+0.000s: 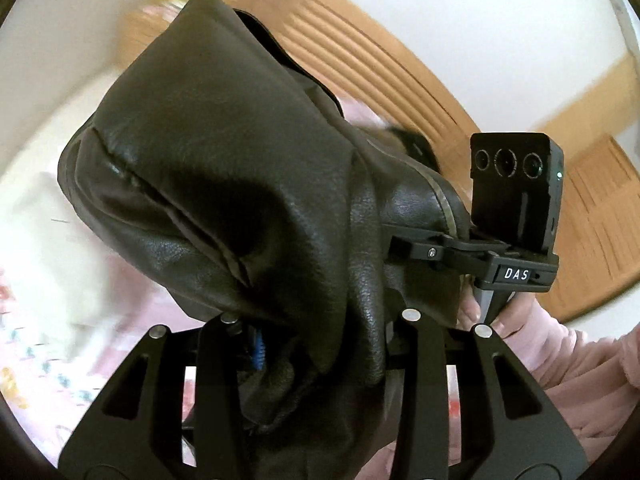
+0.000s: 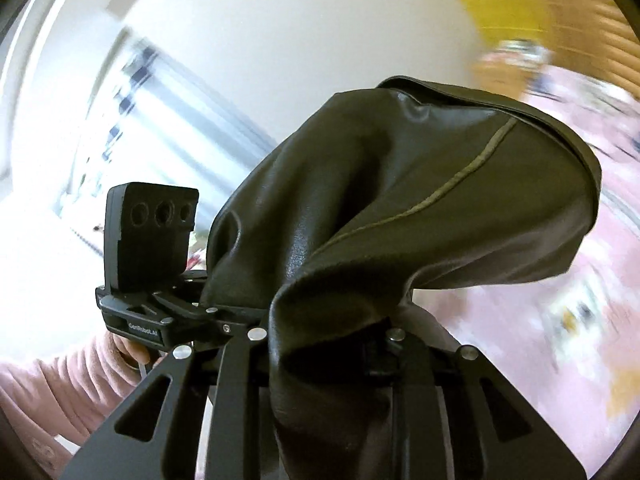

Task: Fold large clothes
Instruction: 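Lift the held bundle with both tools and carry it across the bed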

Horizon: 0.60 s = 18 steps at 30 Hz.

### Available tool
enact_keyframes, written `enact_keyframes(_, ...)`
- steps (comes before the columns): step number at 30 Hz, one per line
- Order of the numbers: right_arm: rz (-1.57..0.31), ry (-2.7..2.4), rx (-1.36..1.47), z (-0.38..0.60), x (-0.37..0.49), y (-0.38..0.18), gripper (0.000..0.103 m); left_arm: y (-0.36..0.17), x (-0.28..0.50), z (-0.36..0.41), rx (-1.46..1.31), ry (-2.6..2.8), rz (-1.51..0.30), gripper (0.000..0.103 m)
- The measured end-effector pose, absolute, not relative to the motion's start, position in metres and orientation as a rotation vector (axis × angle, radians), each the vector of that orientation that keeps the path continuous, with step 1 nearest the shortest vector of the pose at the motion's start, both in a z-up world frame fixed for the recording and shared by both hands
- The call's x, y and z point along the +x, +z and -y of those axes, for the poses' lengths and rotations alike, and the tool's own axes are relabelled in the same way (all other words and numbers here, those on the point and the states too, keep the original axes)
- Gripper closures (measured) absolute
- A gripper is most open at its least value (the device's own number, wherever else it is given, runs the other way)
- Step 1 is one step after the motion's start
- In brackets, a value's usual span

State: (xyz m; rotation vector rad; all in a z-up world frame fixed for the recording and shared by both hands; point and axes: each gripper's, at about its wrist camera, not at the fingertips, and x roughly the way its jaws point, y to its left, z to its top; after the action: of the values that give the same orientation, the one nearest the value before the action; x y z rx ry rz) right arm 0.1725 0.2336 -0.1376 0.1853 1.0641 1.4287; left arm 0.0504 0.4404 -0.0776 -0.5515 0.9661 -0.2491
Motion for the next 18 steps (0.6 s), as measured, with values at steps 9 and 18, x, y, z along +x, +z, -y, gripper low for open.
enact_keyframes(9,-1.121,1.776,0.169,-0.497,0.168,-0.148,0.082,-0.069,-0.034,-0.642,-0.583,0.115,-0.839,0.066)
enact_keyframes(18,-1.322,1.636,-0.101,-0.636,0.182,-0.351,0.084,-0.313,-0.041,-0.749,-0.933,0.229,-0.833,0.066)
